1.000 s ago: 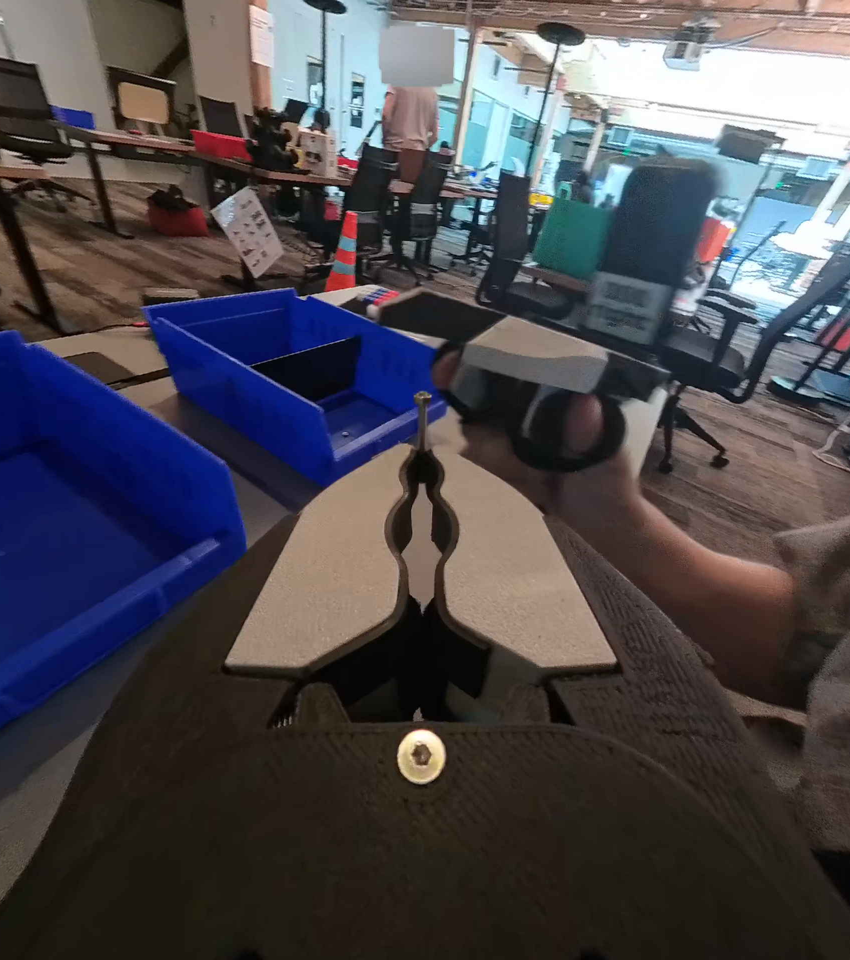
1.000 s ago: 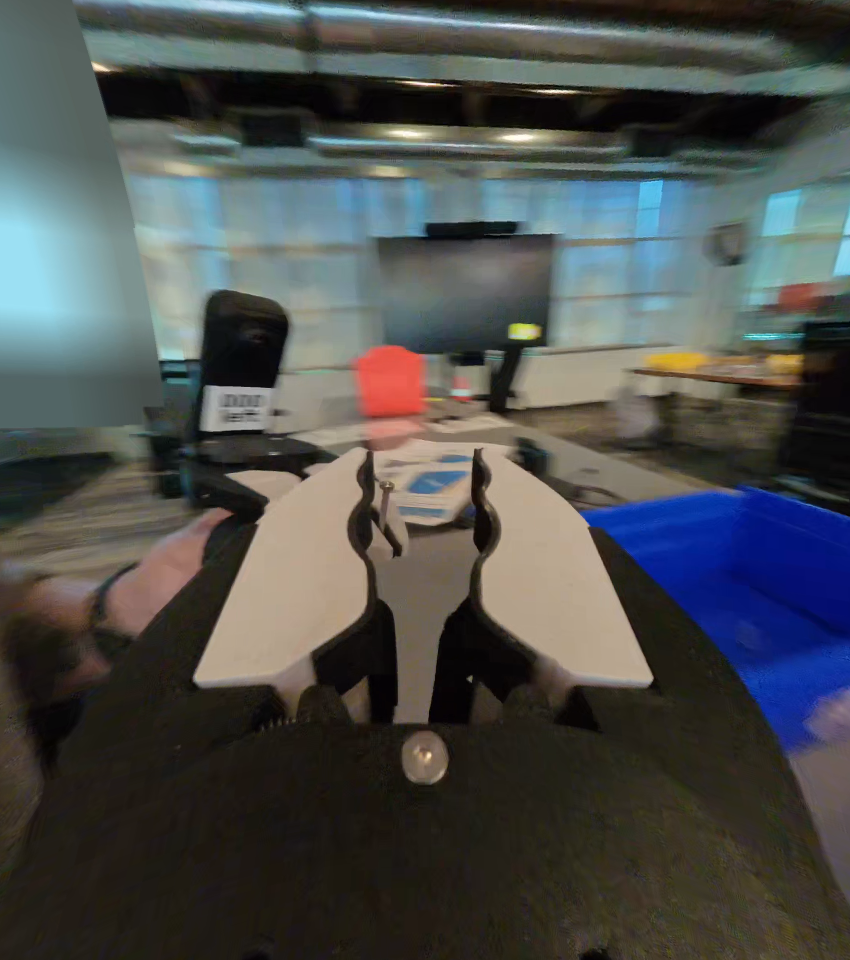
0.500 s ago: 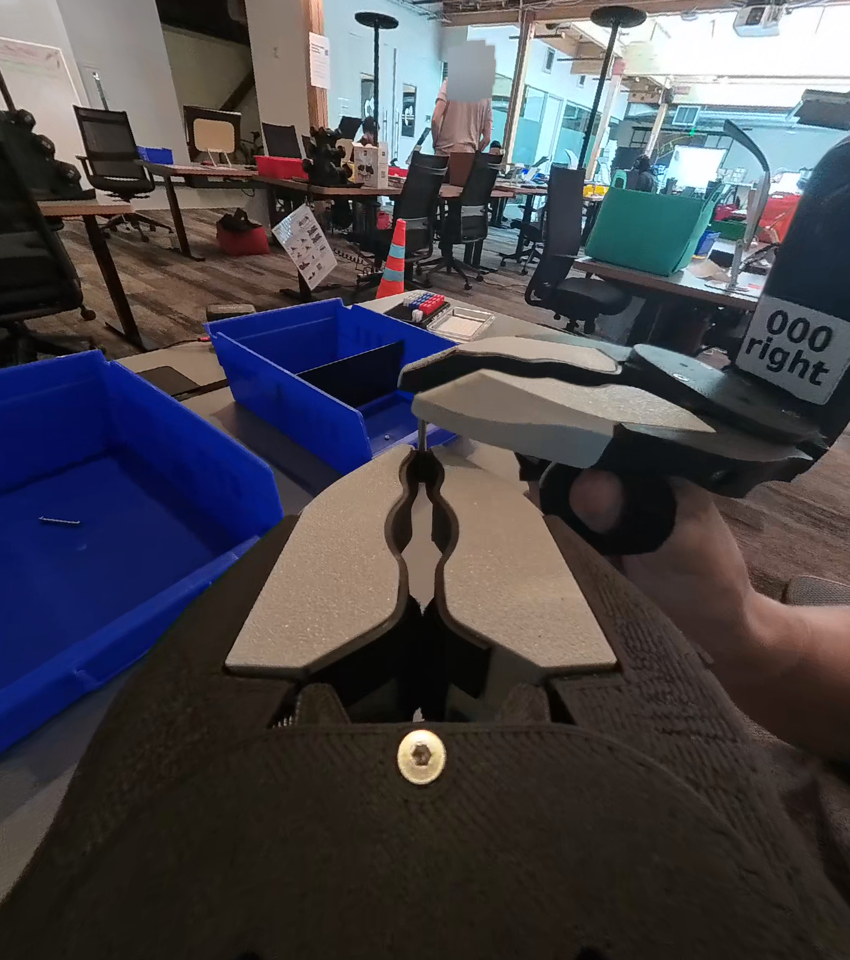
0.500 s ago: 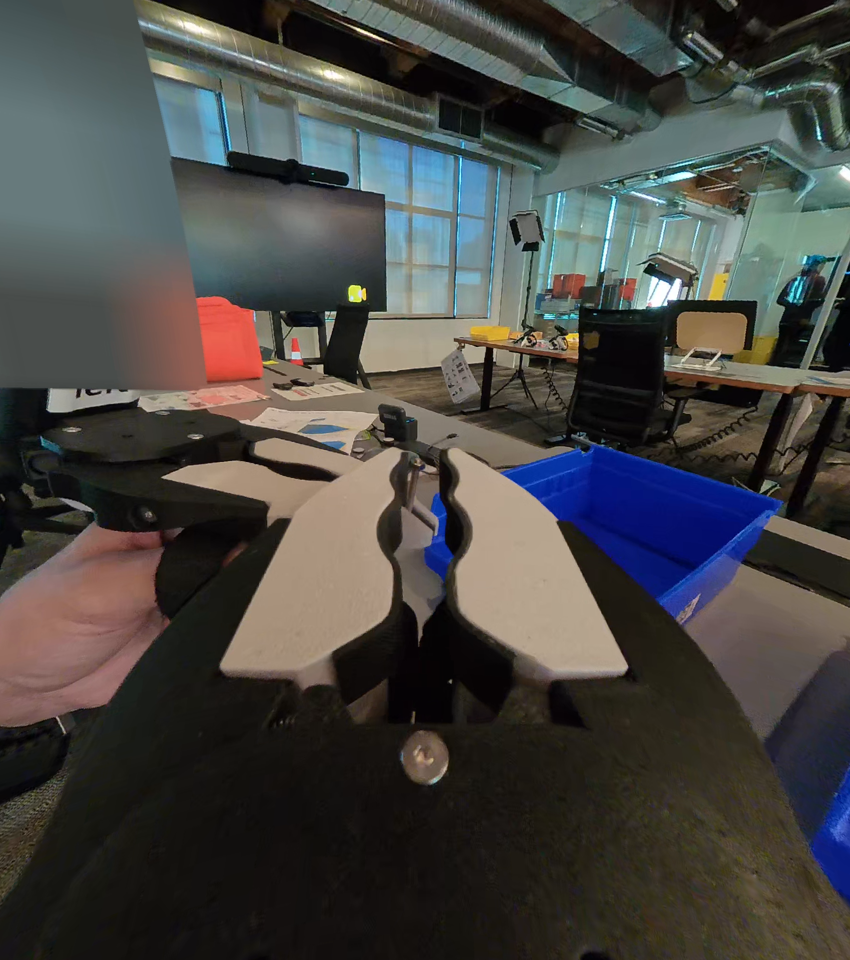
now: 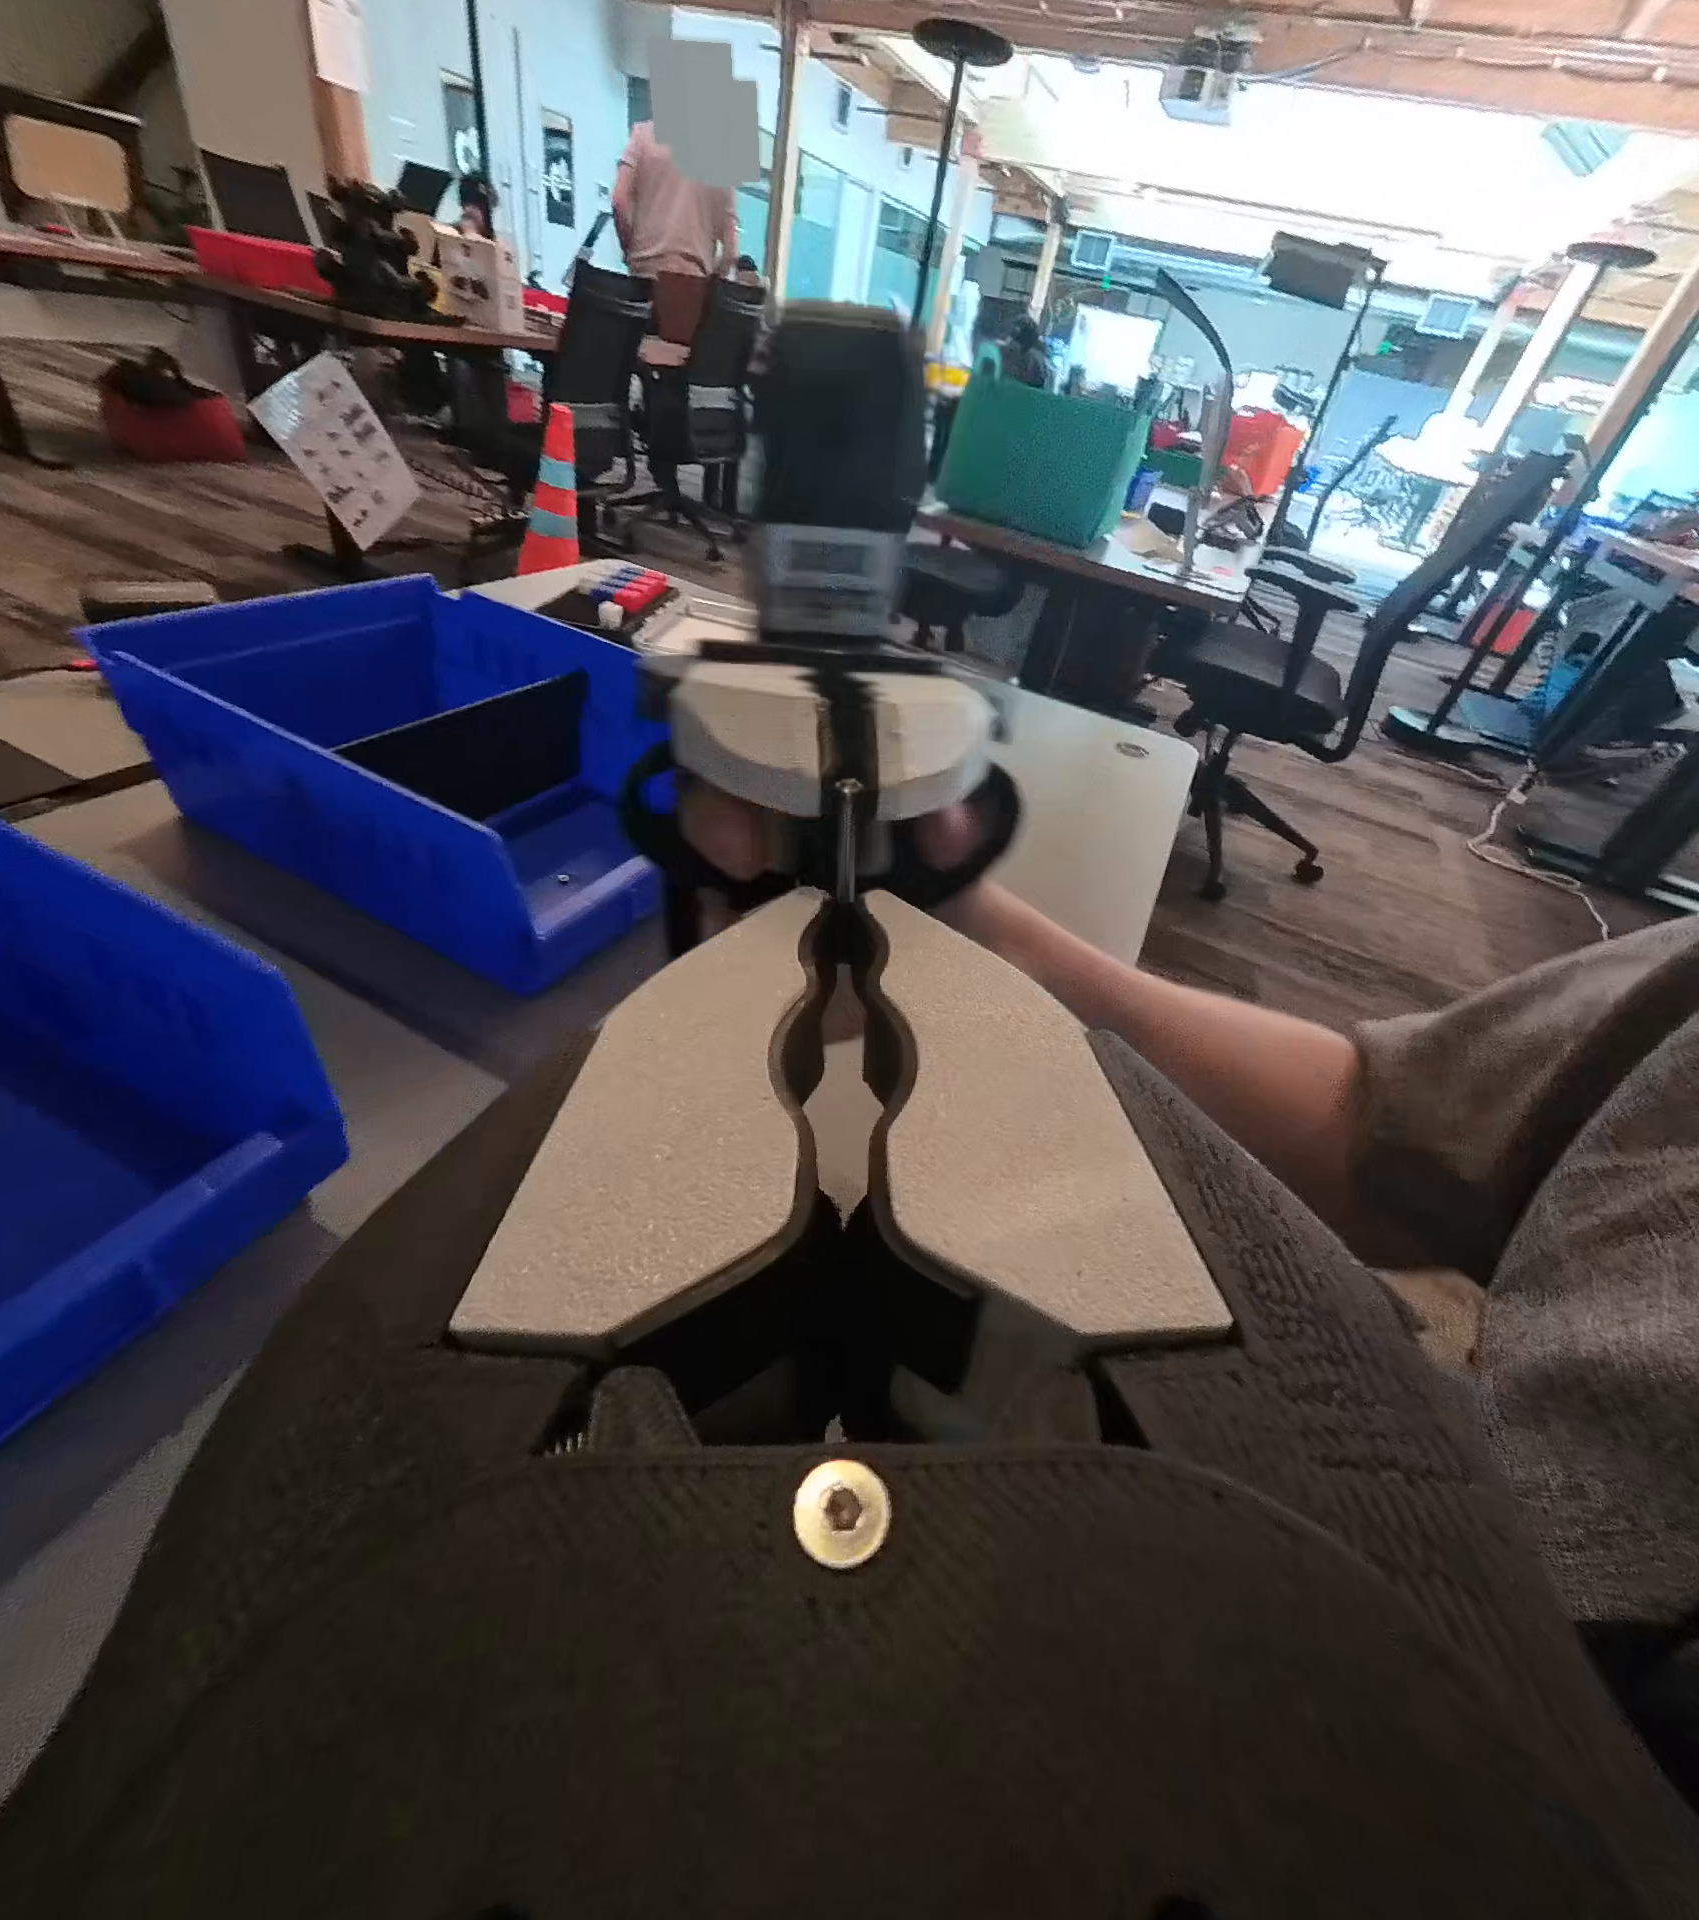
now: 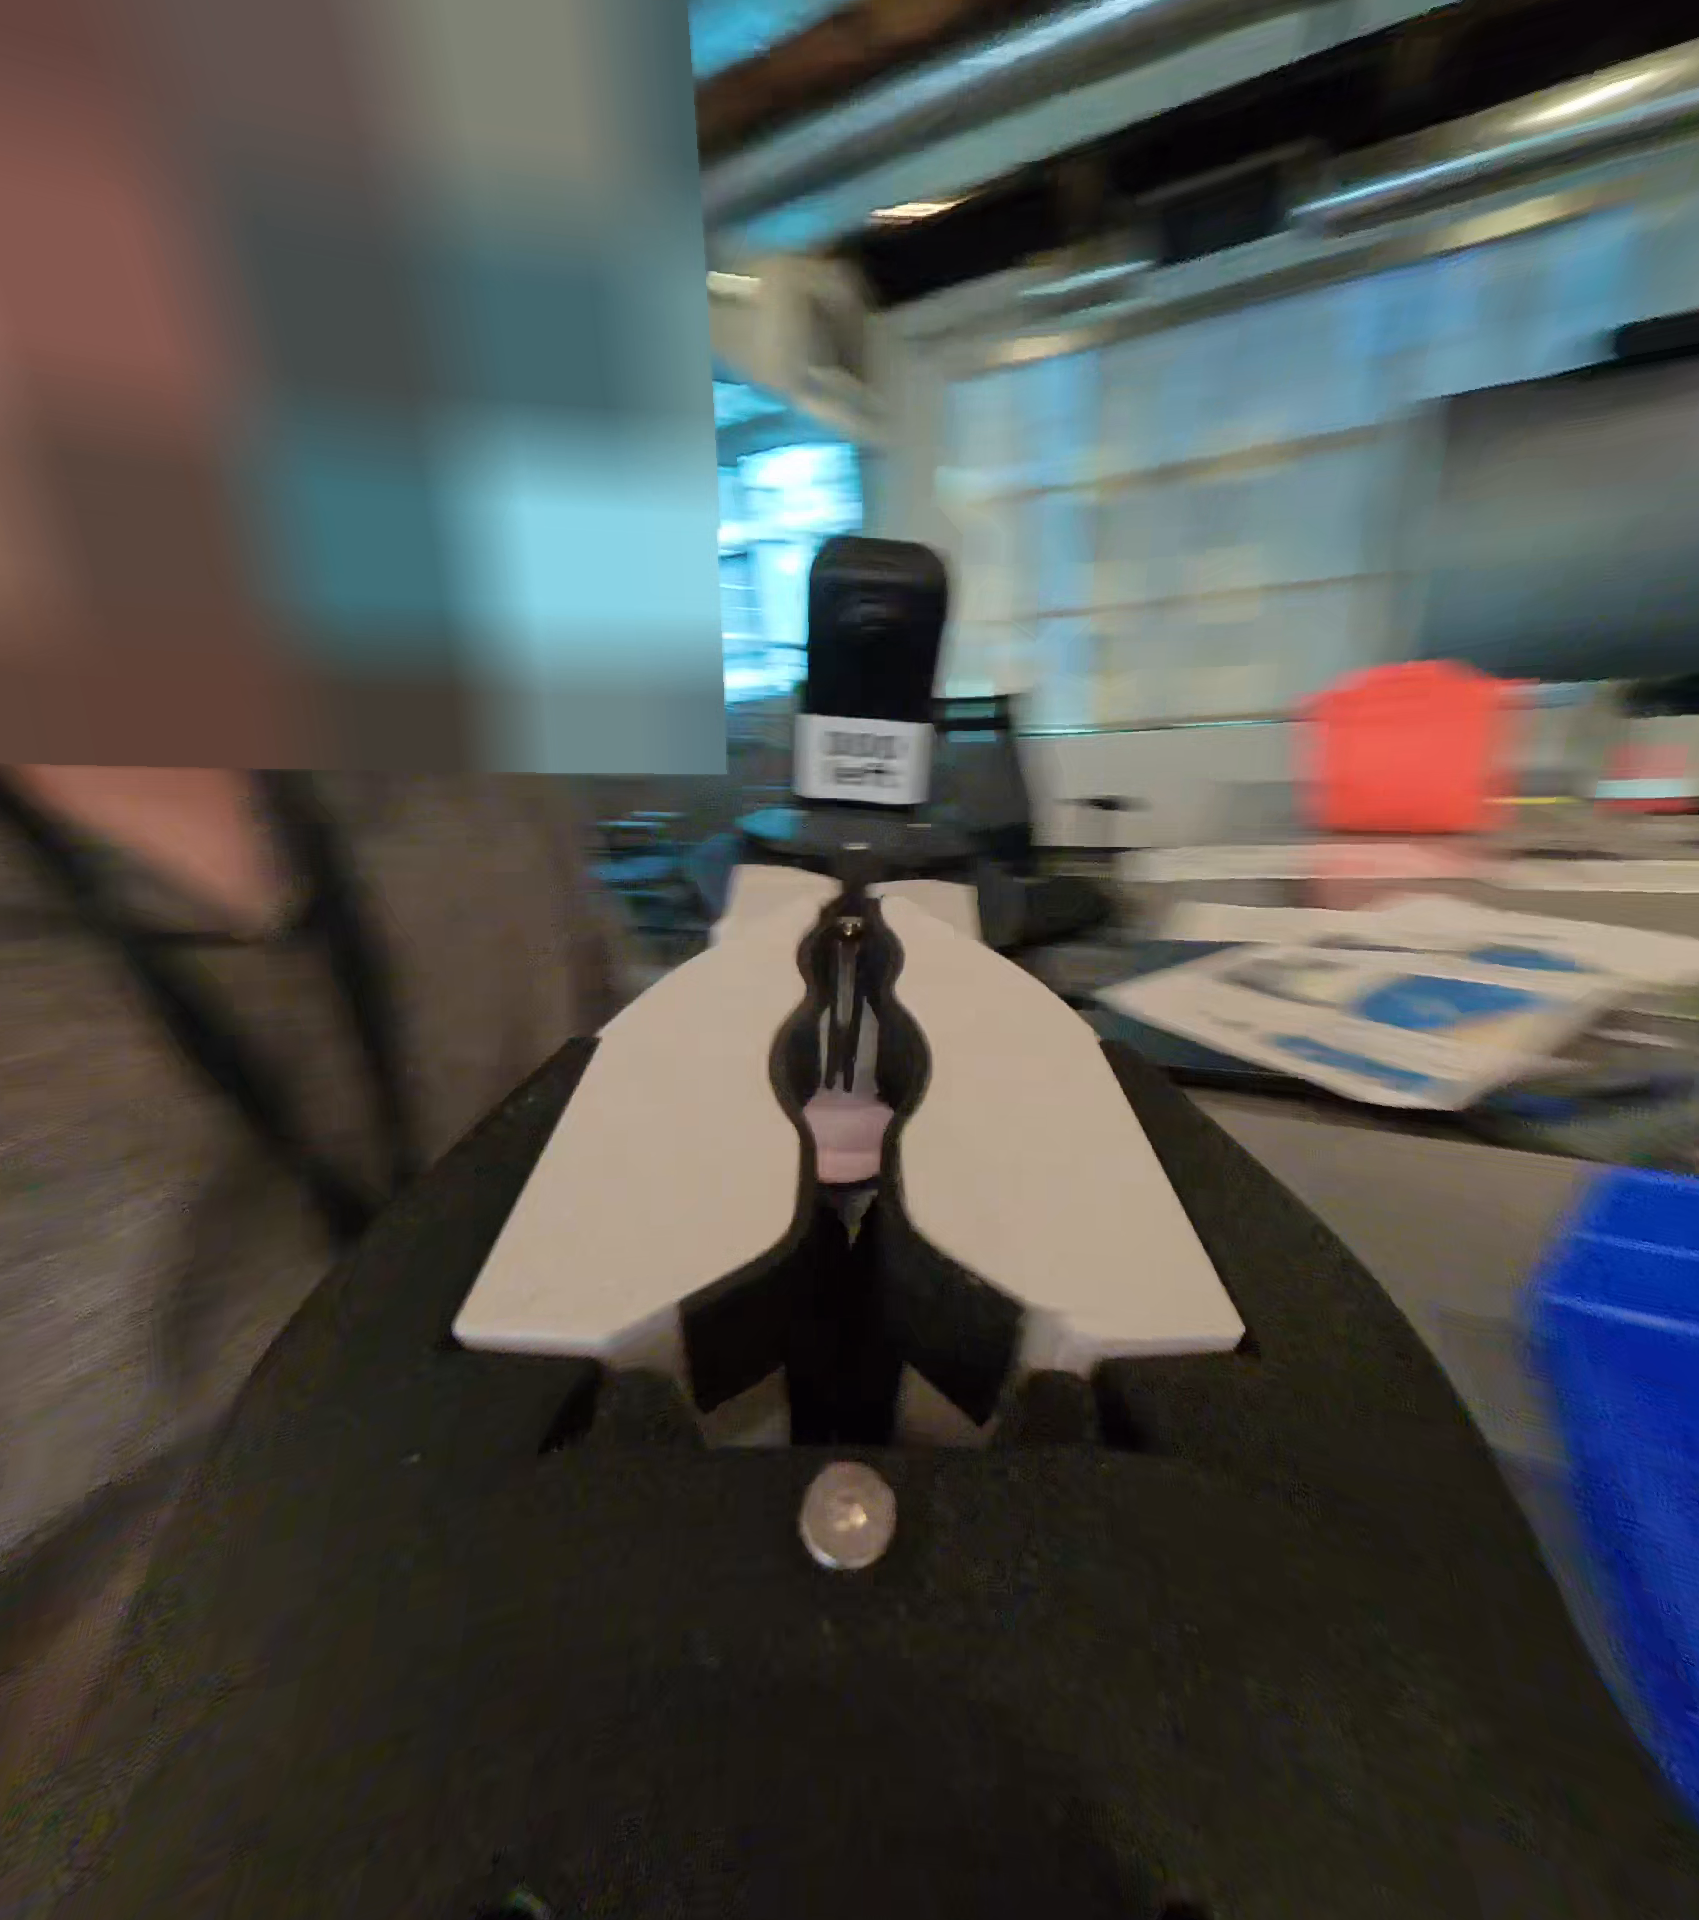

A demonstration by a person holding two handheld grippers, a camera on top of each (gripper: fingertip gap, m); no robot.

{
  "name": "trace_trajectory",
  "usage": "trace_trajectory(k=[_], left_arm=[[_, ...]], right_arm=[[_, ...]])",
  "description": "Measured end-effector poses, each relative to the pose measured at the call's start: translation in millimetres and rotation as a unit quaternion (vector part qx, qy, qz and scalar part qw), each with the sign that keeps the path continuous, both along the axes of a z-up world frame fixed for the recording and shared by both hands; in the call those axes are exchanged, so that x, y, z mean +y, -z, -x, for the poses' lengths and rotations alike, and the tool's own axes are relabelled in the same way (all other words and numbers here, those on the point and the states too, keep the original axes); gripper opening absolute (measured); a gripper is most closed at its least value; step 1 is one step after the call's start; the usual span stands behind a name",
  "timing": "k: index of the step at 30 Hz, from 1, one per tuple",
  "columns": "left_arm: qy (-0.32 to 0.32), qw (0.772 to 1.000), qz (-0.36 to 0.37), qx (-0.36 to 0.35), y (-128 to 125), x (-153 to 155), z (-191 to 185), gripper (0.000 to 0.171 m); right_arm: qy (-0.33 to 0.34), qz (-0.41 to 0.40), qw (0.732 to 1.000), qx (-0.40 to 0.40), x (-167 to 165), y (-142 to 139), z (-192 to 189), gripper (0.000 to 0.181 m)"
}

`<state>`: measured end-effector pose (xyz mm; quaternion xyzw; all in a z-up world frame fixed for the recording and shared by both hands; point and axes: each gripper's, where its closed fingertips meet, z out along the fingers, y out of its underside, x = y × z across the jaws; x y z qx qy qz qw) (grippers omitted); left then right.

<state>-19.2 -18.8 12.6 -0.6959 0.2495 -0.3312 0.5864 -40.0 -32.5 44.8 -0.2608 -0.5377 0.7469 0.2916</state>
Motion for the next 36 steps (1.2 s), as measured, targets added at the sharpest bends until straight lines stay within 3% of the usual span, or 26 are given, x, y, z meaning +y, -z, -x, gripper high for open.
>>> trace_trajectory(k=[2,4,6,8,10,12,14,16,19,23,27,36], left_arm=[[0.006,1.0,0.002,0.014,3.8,-1.5,-9.0,0.002],[0.012,1.0,0.005,0.016,6.8,-2.6,-14.6,0.001],[0.013,1.0,0.006,0.008,7.3,-2.7,-15.5,0.002],[0.012,1.0,0.005,0.004,5.6,-2.6,-14.1,0.002],[0.008,1.0,0.001,0.004,3.3,-2.0,-12.4,0.002],[0.004,1.0,-0.001,0.001,2.3,-1.6,-10.2,0.002],[-0.002,1.0,0.001,0.0,2.9,0.2,-6.7,0.002],[-0.014,1.0,0.001,-0.003,2.9,3.0,-1.4,0.002],[-0.035,0.999,-0.002,-0.001,3.2,7.4,6.1,0.002],[-0.053,0.999,-0.004,0.007,5.1,11.0,10.8,0.002],[-0.063,0.998,-0.011,0.02,5.7,11.3,11.3,0.002],[-0.065,0.997,-0.017,0.027,5.3,10.2,10.5,0.002]], right_arm=[[-0.161,0.031,0.986,-0.008,-1.9,3.3,-14.0,0.005],[-0.274,0.055,0.96,-0.016,-4.1,5.9,-21.7,0.004],[-0.326,0.066,0.943,-0.013,-5.2,6.7,-22.7,0.005],[-0.323,0.074,0.944,0.001,-5.1,4.8,-21.1,0.005],[-0.279,0.082,0.957,0.015,-3.3,2.1,-18.5,0.006],[-0.214,0.097,0.972,0.027,1.9,-1.2,-17.8,0.017],[-0.095,0.105,0.989,0.035,10.7,-4.1,-13.4,0.03],[0.064,0.097,0.993,0.033,21.6,-3.0,-9.1,0.029],[0.271,0.072,0.96,0.011,30.5,4.2,-7.8,0.03],[0.4,0.05,0.915,-0.02,29.6,9.9,-5.0,0.026],[0.421,0.01,0.907,-0.028,21.0,9.9,4.3,0.02],[0.417,0.011,0.909,-0.02,17.2,8.3,11.5,0.005]])
